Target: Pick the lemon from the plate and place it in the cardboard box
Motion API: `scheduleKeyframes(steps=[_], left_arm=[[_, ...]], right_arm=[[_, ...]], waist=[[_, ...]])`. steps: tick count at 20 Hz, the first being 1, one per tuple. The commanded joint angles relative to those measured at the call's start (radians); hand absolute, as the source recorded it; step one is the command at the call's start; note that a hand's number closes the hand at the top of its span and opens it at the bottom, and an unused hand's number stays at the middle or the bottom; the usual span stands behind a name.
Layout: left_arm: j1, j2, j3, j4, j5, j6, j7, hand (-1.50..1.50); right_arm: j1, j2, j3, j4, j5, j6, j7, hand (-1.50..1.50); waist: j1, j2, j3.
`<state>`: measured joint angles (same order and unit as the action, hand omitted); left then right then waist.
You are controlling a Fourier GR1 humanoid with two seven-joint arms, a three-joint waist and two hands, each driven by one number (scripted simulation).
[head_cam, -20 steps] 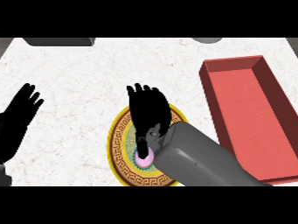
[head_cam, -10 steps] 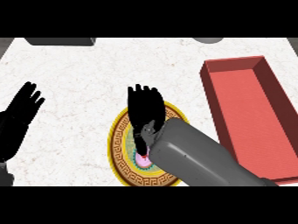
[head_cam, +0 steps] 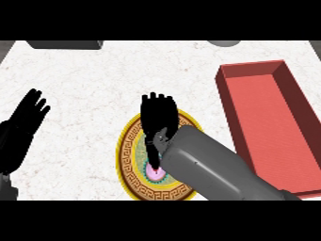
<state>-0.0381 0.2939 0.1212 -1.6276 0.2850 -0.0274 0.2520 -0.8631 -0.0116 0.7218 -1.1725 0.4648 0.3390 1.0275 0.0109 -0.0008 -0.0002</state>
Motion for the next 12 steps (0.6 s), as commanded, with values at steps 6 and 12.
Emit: scheduleKeyframes(steps=[6, 12], left_arm=[[0.001, -0.028, -0.005, -0.003, -0.037, 0.012, 0.002, 0.0], [0.016, -0.01, 0.034, -0.033, 0.01, -0.031, 0.025, 0.0]], right_arm=[[-0.008, 0.011, 0.005, 0.091, 0.013, 0.017, 0.04, -1.5], [0.016, 0.011, 0.048, 0.1, -0.029, -0.017, 0.066, -1.5]], waist=[[0.001, 0.002, 0.0], [0.004, 0.001, 0.0]])
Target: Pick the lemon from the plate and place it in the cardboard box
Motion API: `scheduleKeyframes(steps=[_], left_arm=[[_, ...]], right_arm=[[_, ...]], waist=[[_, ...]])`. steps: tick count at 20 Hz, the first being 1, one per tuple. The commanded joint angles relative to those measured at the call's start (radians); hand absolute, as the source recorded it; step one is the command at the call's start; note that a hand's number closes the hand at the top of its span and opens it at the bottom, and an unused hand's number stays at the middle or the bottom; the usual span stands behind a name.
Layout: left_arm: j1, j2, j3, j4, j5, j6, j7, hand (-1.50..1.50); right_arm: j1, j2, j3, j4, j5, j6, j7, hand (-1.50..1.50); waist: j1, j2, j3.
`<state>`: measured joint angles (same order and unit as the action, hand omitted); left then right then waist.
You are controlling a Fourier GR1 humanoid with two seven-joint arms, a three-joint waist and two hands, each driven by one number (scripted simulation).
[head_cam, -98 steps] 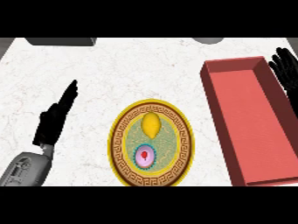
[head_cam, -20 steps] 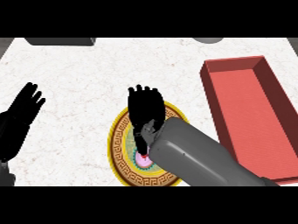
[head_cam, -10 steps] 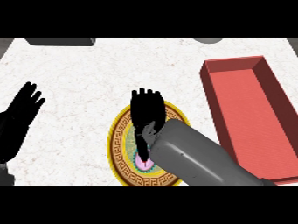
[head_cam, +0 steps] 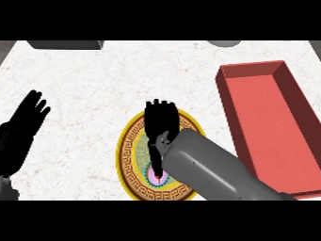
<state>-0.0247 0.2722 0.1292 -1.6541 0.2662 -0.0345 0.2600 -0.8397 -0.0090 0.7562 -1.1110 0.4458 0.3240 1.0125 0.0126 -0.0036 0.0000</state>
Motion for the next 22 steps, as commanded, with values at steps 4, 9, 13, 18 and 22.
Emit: scheduleKeyframes(steps=[4, 9, 13, 18, 22], left_arm=[[-0.013, -0.008, -0.002, -0.012, -0.023, 0.007, 0.031, 0.0], [0.003, 0.003, 0.035, -0.04, 0.012, -0.018, 0.043, 0.0], [0.057, 0.005, 0.059, 0.005, 0.026, -0.092, -0.046, 0.0], [-0.04, 0.016, 0.078, 0.054, 0.02, -0.069, 0.011, 0.0], [-0.027, -0.008, 0.056, 0.006, -0.008, -0.056, 0.011, 0.0]], right_arm=[[-0.001, 0.009, 0.005, 0.076, 0.033, 0.005, 0.022, -1.5], [0.013, 0.008, 0.055, 0.103, 0.025, -0.069, 0.017, -1.5], [0.005, 0.008, -0.004, 0.169, 0.073, -0.06, -0.066, 1.5], [-0.012, 0.009, 0.025, 0.152, 0.106, -0.052, -0.142, 1.5], [-0.051, 0.009, 0.049, 0.215, 0.081, -0.12, -0.176, 1.5]], waist=[[-0.003, 0.004, 0.0], [0.005, 0.005, 0.0], [0.003, 0.005, 0.0], [-0.001, 0.005, 0.0], [0.008, 0.007, 0.0]])
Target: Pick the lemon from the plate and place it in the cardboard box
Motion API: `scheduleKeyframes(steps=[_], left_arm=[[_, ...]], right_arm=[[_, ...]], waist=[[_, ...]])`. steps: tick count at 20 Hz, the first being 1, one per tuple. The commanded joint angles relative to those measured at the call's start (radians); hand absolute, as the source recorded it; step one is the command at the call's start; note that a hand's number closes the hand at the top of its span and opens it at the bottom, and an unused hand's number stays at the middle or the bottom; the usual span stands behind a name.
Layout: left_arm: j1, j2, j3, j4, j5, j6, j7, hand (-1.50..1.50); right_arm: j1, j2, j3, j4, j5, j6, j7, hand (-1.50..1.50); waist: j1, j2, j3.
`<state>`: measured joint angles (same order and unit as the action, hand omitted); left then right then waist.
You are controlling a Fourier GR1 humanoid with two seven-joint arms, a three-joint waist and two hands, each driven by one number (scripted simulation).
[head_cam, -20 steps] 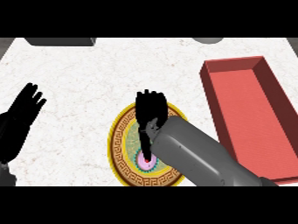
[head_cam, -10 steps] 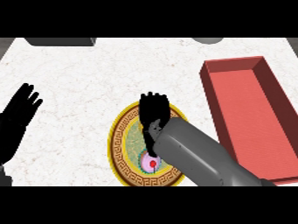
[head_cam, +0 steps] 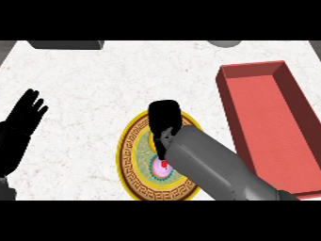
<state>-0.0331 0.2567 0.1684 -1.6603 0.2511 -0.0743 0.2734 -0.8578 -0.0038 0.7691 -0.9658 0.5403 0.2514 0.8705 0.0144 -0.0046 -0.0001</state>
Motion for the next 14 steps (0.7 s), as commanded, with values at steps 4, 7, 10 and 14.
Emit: scheduleKeyframes(steps=[4, 7, 10, 14], left_arm=[[0.005, 0.005, 0.02, -0.02, 0.014, -0.01, 0.032, 0.0], [-0.027, -0.002, -0.004, 0.007, -0.01, -0.006, 0.015, 0.0], [-0.043, -0.005, -0.002, 0.023, -0.014, 0.006, 0.031, 0.0], [-0.045, -0.012, -0.004, 0.05, -0.021, -0.006, 0.01, 0.0]], right_arm=[[-0.013, 0.004, -0.096, 0.105, 0.042, -0.082, 0.005, 1.5], [-0.029, 0.004, -0.208, 0.129, 0.017, -0.235, 0.165, 1.5], [-0.051, 0.004, -0.247, 0.2, 0.017, -0.325, 0.189, 1.5], [-0.12, 0.004, -0.189, 0.239, 0.046, -0.378, 0.265, 1.5]], waist=[[0.001, 0.007, 0.0], [0.002, 0.012, 0.0], [0.008, 0.013, 0.0], [0.014, 0.01, 0.0]])
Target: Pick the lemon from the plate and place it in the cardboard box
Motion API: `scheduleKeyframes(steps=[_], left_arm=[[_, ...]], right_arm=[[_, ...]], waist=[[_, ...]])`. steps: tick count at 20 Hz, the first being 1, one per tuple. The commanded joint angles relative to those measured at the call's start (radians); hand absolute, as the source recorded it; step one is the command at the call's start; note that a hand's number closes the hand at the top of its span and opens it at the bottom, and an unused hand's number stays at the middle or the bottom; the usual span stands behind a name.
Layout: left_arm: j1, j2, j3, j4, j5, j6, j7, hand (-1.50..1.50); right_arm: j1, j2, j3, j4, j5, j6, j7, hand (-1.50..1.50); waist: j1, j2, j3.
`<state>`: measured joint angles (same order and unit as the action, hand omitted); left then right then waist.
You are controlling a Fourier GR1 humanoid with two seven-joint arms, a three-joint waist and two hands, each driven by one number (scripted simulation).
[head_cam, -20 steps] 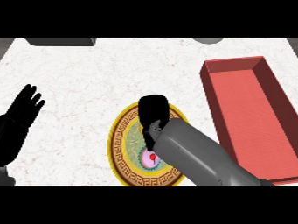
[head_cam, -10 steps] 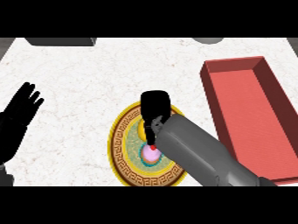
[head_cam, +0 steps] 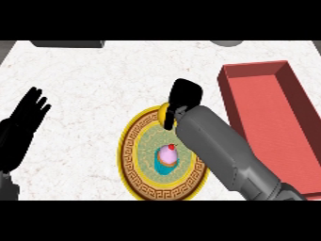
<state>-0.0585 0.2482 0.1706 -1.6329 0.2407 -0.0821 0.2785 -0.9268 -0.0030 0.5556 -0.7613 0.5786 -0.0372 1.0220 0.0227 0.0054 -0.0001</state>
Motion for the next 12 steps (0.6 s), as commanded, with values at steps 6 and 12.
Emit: scheduleKeyframes(steps=[6, 12], left_arm=[[0.0, -0.016, -0.008, -0.026, -0.008, 0.009, 0.014, 0.0], [0.005, -0.002, 0.016, 0.022, -0.005, -0.005, -0.003, 0.0]], right_arm=[[-0.16, 0.003, 0.027, -0.004, 0.098, -0.099, 0.17, 1.5], [-0.338, 0.003, 0.005, -0.101, 0.221, -0.05, 0.27, 1.5]], waist=[[-0.003, -0.006, 0.0], [-0.027, -0.016, -0.001]])
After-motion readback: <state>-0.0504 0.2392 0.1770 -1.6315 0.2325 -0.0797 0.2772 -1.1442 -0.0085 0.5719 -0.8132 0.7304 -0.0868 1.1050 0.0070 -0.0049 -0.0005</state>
